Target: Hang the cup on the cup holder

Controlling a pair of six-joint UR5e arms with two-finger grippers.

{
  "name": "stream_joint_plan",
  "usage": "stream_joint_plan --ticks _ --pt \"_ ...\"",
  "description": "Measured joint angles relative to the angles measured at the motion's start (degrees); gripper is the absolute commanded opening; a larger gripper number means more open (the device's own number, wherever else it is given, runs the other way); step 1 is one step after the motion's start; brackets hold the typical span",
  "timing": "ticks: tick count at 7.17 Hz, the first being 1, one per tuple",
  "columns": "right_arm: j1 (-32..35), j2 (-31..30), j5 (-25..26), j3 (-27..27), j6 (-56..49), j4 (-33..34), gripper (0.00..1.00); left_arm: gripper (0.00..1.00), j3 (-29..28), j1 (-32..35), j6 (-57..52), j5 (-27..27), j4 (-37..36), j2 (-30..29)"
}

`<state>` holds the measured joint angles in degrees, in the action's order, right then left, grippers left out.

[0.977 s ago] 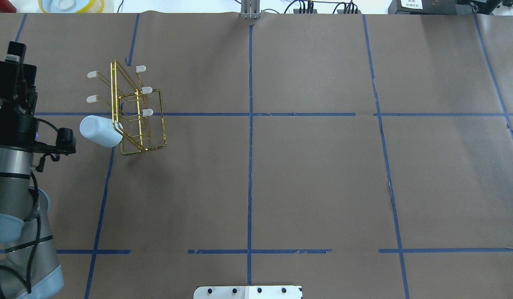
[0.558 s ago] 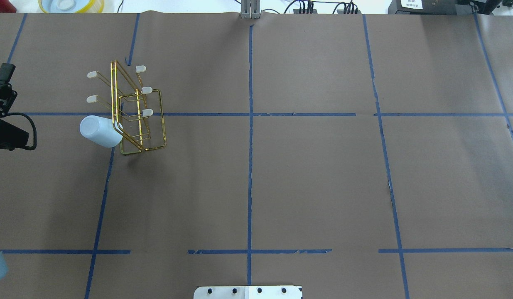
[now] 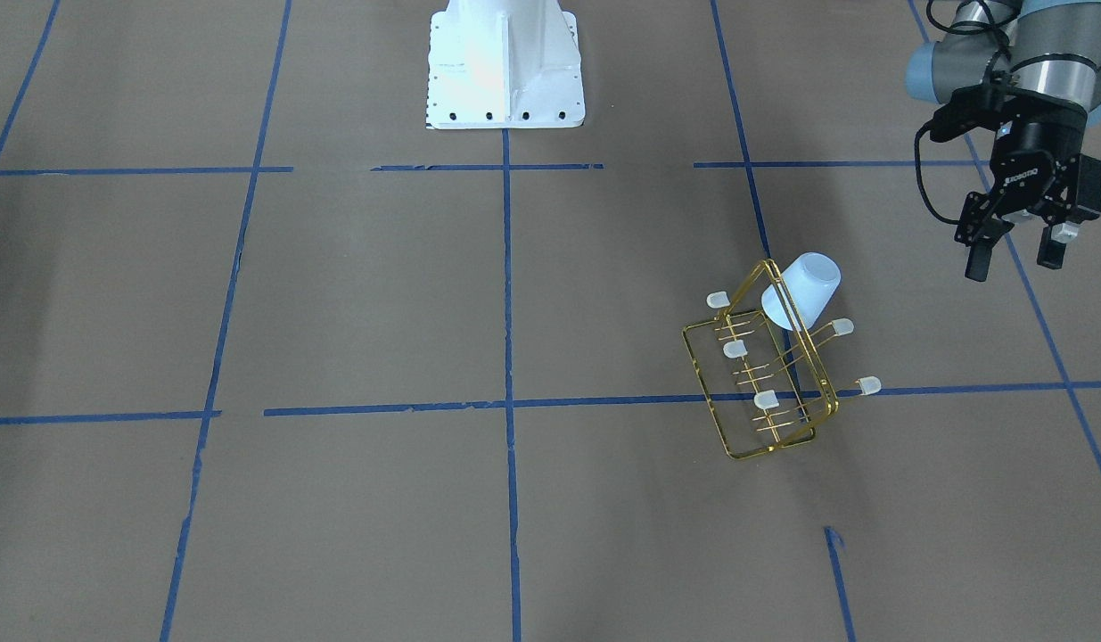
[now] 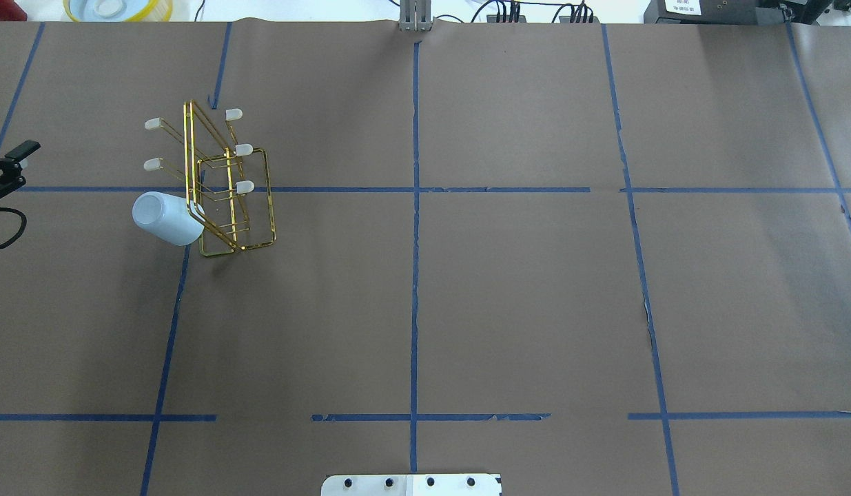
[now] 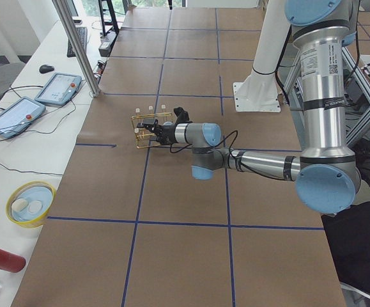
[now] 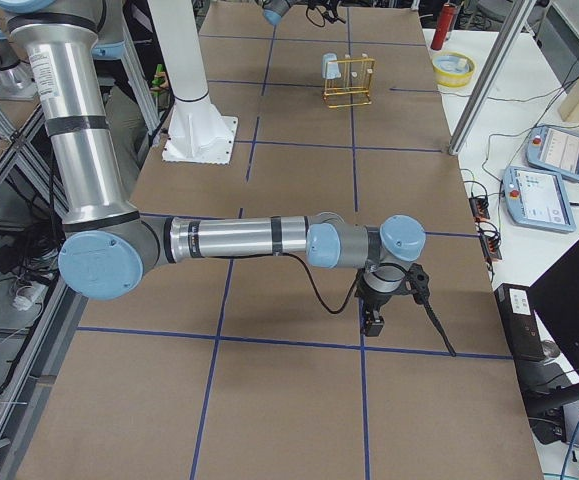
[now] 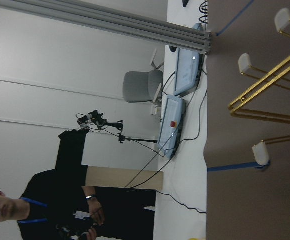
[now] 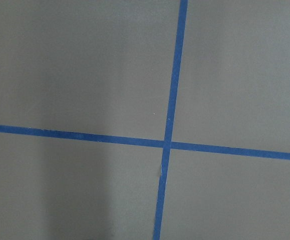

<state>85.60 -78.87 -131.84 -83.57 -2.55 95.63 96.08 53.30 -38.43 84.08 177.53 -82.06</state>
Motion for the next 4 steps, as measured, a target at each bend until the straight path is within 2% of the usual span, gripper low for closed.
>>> stream_joint_plan --ticks 2,4 --pt "0.00 -0.01 0.00 0.01 0.00 0.00 1.00 1.00 -6.09 9.72 0.04 15.66 -4.64 -1.92" --pt "0.00 -0.01 0.00 -0.01 0.00 0.00 1.00 1.00 -11.60 21.03 0.33 32.33 -14.70 -6.11"
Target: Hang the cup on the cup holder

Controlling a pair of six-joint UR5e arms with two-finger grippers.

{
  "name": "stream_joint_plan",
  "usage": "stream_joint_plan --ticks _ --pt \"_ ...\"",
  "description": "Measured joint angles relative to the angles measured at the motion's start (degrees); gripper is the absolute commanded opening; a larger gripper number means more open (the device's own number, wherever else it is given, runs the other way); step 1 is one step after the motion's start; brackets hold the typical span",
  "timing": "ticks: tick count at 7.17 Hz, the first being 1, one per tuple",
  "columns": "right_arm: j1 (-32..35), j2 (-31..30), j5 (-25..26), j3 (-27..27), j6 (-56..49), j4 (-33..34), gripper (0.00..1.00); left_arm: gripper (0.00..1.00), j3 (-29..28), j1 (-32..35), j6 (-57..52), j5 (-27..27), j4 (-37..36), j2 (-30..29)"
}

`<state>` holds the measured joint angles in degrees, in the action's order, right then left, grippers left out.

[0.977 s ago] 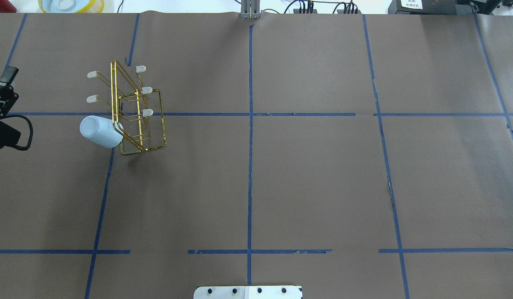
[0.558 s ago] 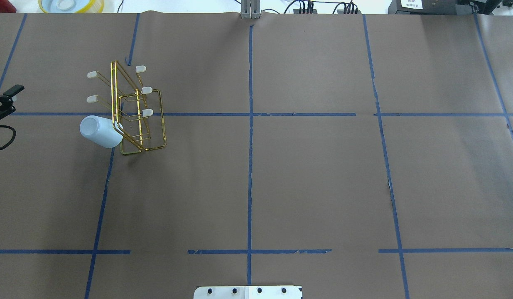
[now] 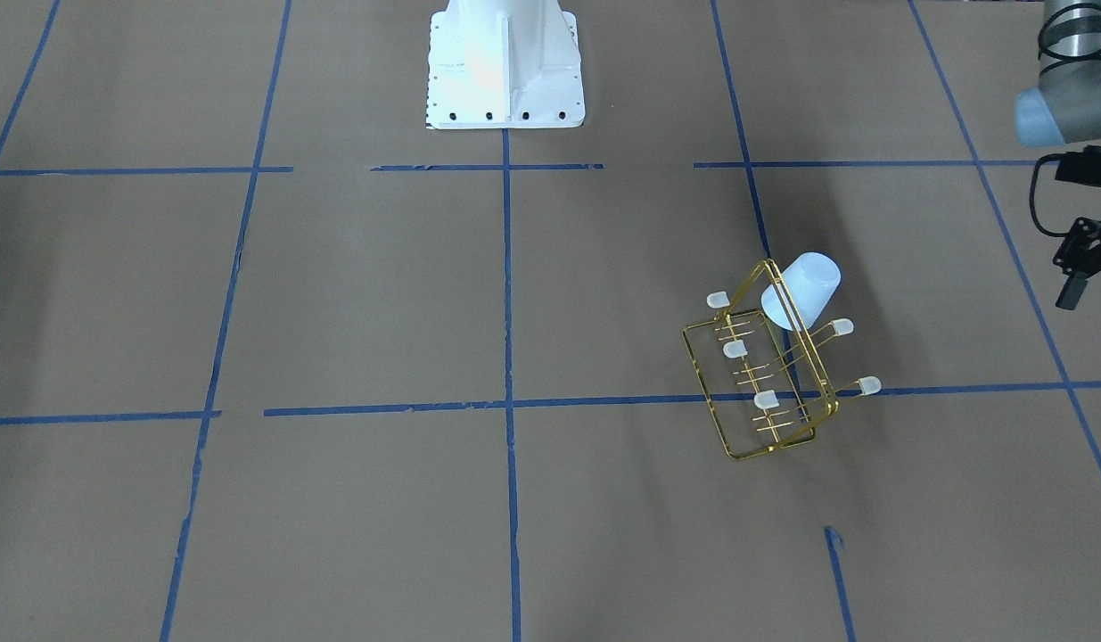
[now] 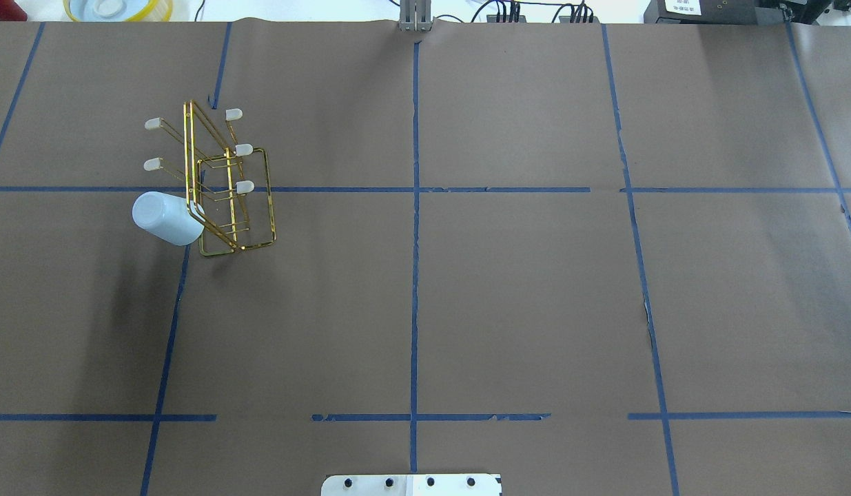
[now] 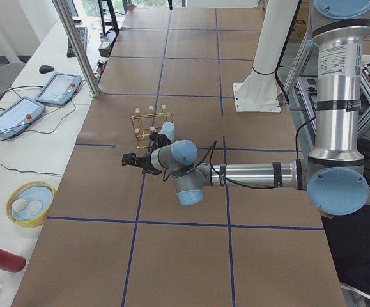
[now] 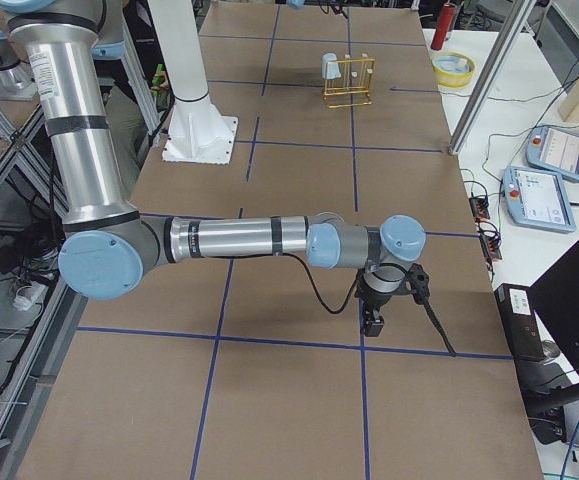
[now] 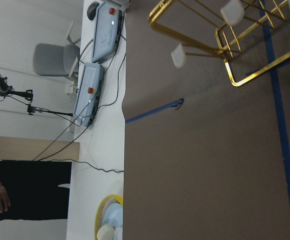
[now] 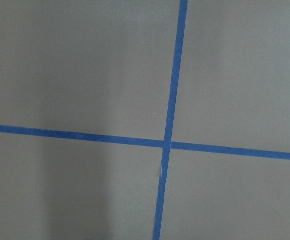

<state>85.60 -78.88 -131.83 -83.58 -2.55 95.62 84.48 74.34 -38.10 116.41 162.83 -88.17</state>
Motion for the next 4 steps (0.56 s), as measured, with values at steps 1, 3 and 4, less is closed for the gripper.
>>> stream_joint_plan --ticks 1,3,4 --pt "0.00 -0.02 0.00 0.00 0.00 0.00 1.00 1.00 -0.97 5.07 0.09 6.14 -7.58 -1.54" --pt "0.00 -0.03 0.00 0.00 0.00 0.00 1.00 1.00 -1.63 10.65 0.77 11.65 -17.70 -2.64" --pt "0.00 -0.01 0.00 0.00 0.00 0.00 1.00 1.00 -1.85 11.54 5.44 13.05 -22.40 -2.92"
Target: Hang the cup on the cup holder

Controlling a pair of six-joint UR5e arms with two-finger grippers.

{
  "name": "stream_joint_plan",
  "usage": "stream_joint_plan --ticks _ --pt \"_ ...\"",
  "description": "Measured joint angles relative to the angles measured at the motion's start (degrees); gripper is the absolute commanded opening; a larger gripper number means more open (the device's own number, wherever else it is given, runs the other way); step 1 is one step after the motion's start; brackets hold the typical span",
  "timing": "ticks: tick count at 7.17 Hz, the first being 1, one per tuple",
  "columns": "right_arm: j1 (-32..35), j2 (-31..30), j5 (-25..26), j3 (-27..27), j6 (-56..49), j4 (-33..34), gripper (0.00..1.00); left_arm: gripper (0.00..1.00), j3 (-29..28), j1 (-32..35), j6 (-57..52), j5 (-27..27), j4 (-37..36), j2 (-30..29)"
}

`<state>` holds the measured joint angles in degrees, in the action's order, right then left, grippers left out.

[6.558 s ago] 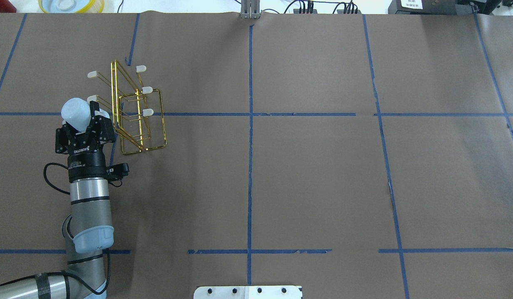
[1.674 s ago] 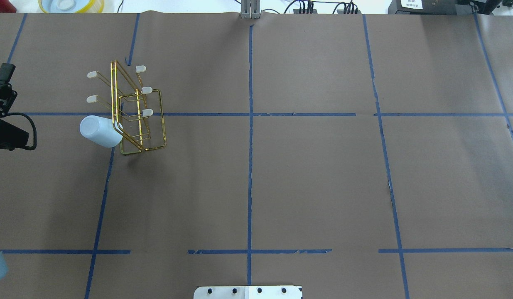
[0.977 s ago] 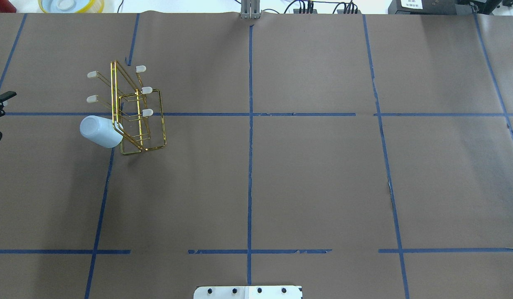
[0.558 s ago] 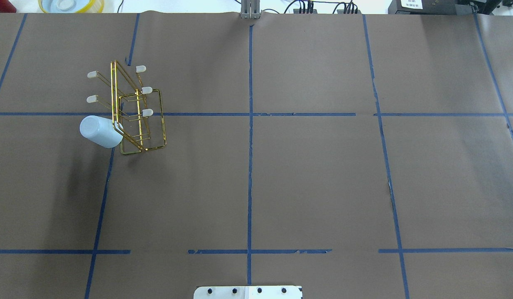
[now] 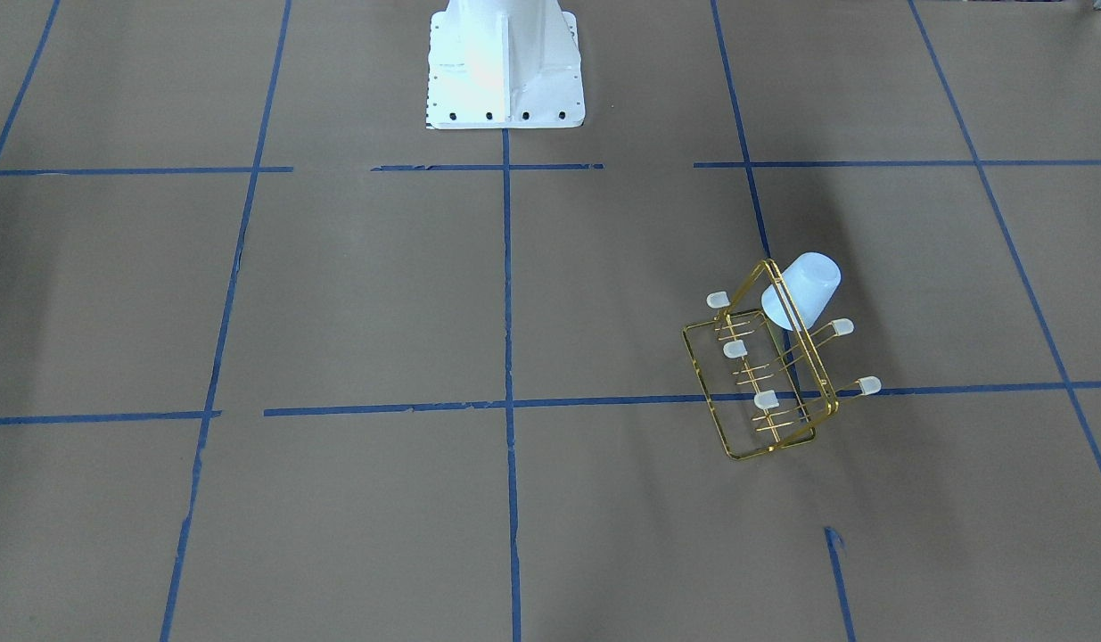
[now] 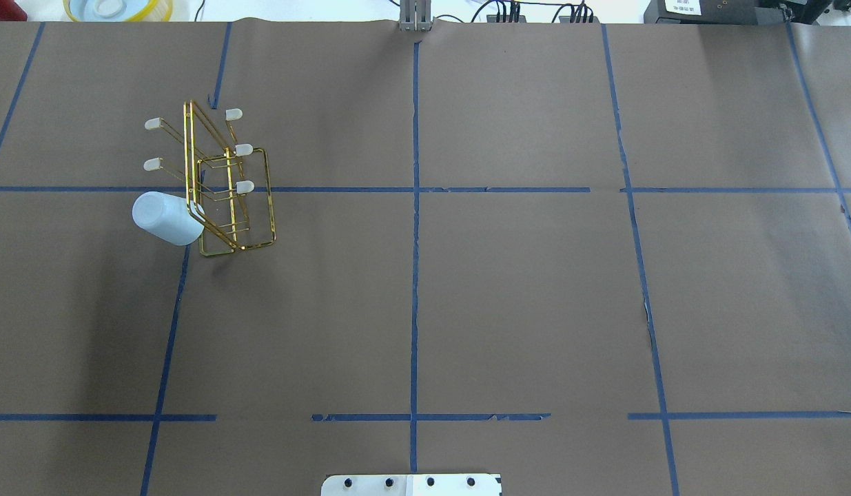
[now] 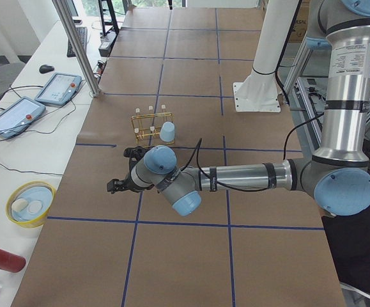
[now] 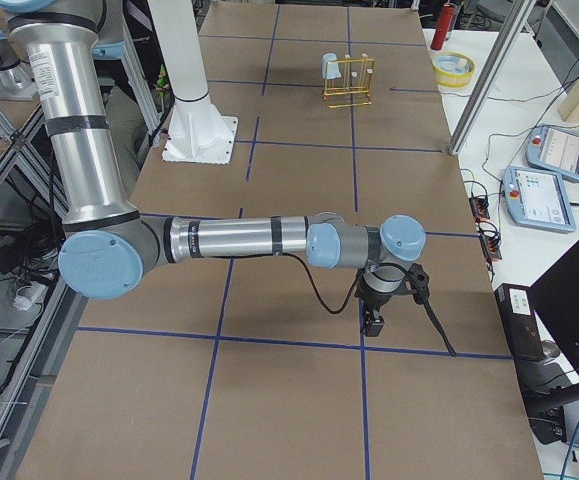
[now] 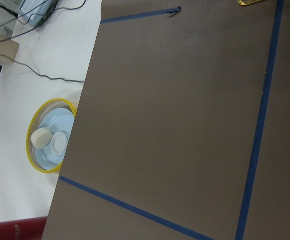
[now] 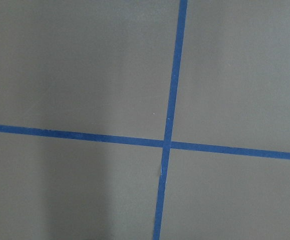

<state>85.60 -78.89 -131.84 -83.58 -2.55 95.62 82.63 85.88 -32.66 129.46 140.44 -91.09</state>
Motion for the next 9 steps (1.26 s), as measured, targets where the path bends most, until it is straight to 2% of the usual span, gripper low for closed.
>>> stream_joint_plan --ticks 1,4,6,8,9 --pt "0.00 -0.01 0.00 0.00 0.00 0.00 1.00 1.00 -0.06 0.53 9.53 1.85 -4.07 -0.22" --pt "0.00 -0.03 0.00 0.00 0.00 0.00 1.00 1.00 0.68 0.96 39.90 6.46 -9.81 -0.06" --pt "0.00 -0.03 0.00 0.00 0.00 0.00 1.00 1.00 2.03 1.82 44.76 9.42 -20.25 -0.02" --pt "0.00 -0.04 0.00 0.02 0.00 0.00 1.00 1.00 4.01 2.49 44.90 9.24 -32.78 -0.68" --pt "0.00 -0.03 0.00 0.02 0.00 0.00 1.00 1.00 5.16 2.44 44.73 8.53 -36.67 -0.81"
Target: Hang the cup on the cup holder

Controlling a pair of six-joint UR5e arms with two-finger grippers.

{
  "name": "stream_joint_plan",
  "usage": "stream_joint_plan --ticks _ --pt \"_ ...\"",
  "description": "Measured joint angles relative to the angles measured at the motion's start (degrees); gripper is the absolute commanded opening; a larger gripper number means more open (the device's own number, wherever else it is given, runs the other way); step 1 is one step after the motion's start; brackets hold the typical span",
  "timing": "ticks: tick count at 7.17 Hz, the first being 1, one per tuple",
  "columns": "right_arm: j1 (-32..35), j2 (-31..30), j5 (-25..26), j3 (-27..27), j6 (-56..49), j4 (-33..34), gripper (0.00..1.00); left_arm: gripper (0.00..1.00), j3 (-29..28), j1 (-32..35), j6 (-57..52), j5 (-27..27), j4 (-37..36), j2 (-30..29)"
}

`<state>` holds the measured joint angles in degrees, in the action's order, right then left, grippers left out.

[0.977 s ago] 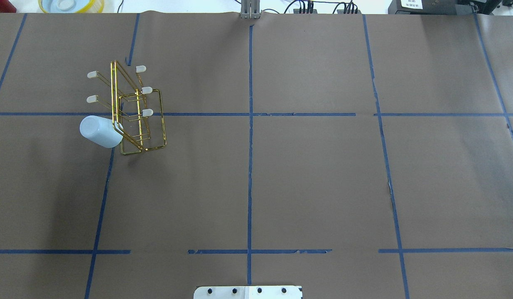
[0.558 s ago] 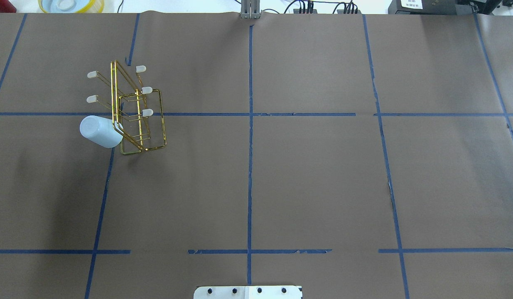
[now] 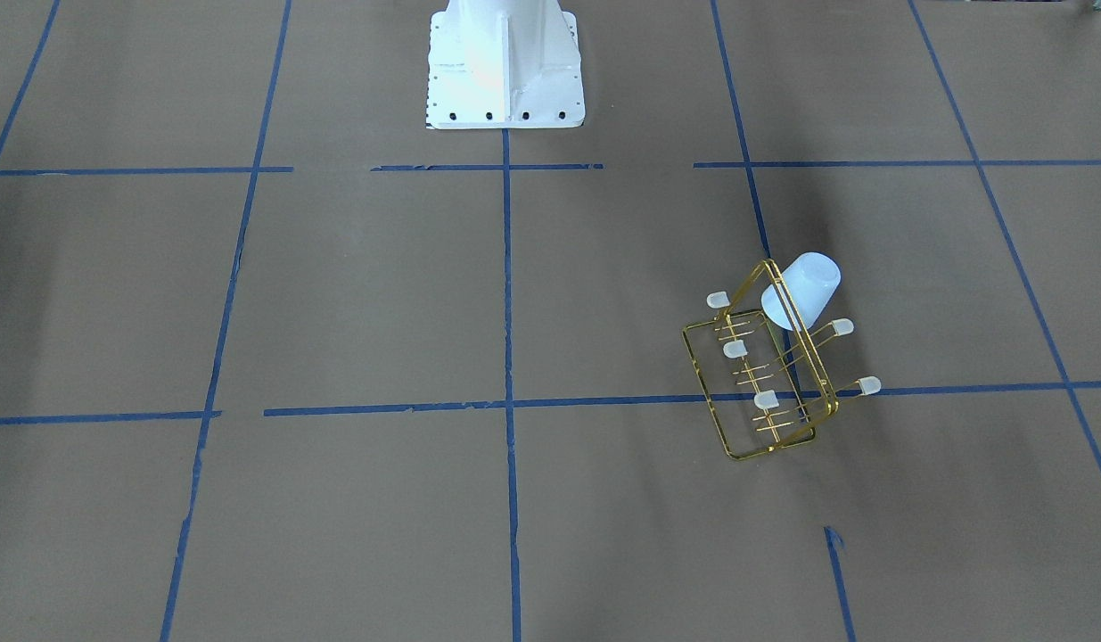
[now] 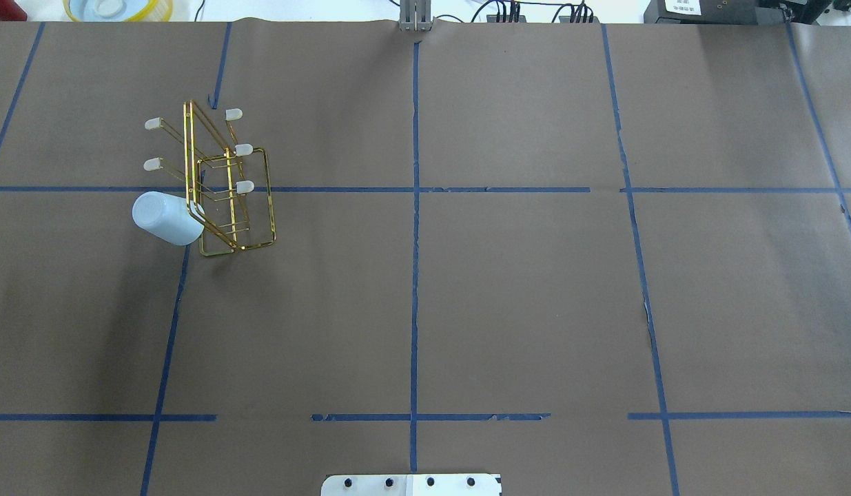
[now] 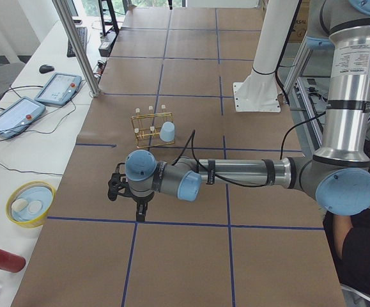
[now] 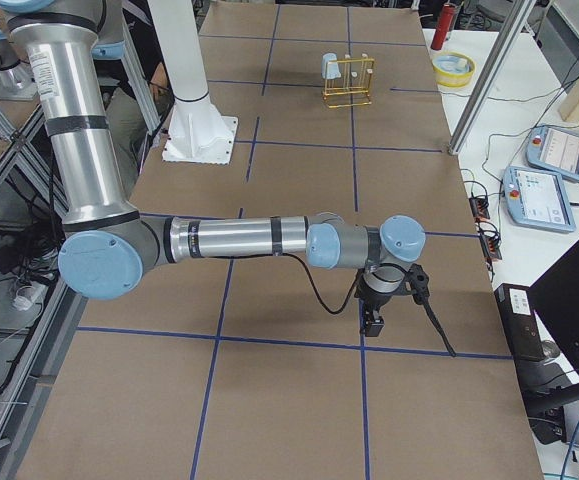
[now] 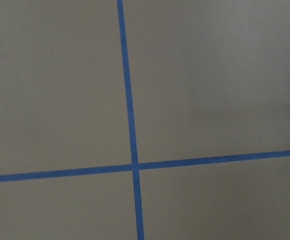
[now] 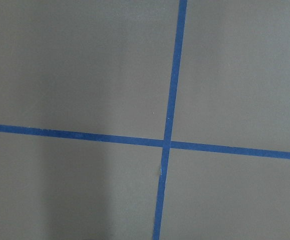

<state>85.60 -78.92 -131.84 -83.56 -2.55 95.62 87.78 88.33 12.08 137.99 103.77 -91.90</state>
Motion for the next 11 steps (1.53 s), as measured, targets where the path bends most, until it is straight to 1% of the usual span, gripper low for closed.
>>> stream_joint_plan --ticks 2,3,5,7,10,11 --pt "0.00 0.00 0.00 -0.02 0.00 0.00 1.00 1.00 2.49 0.03 -0.83 -0.65 -2.15 0.15" --pt "0.00 0.00 0.00 -0.02 0.00 0.00 1.00 1.00 3.13 0.09 -3.25 -0.99 -2.37 0.20" --pt "-0.02 0.00 0.00 -0.02 0.00 0.00 1.00 1.00 3.20 0.31 -9.26 -2.66 -2.43 0.05" --pt "-0.02 0.00 0.00 -0.02 0.00 0.00 1.00 1.00 3.20 0.72 -13.38 -3.25 -3.02 0.10" --pt "0.00 0.00 0.00 -0.02 0.00 0.00 1.00 1.00 2.53 0.88 -14.61 -3.11 -7.28 0.25" --pt "0.00 0.00 0.00 -0.01 0.00 0.00 1.00 1.00 2.49 1.39 -14.65 -2.75 -7.63 0.27"
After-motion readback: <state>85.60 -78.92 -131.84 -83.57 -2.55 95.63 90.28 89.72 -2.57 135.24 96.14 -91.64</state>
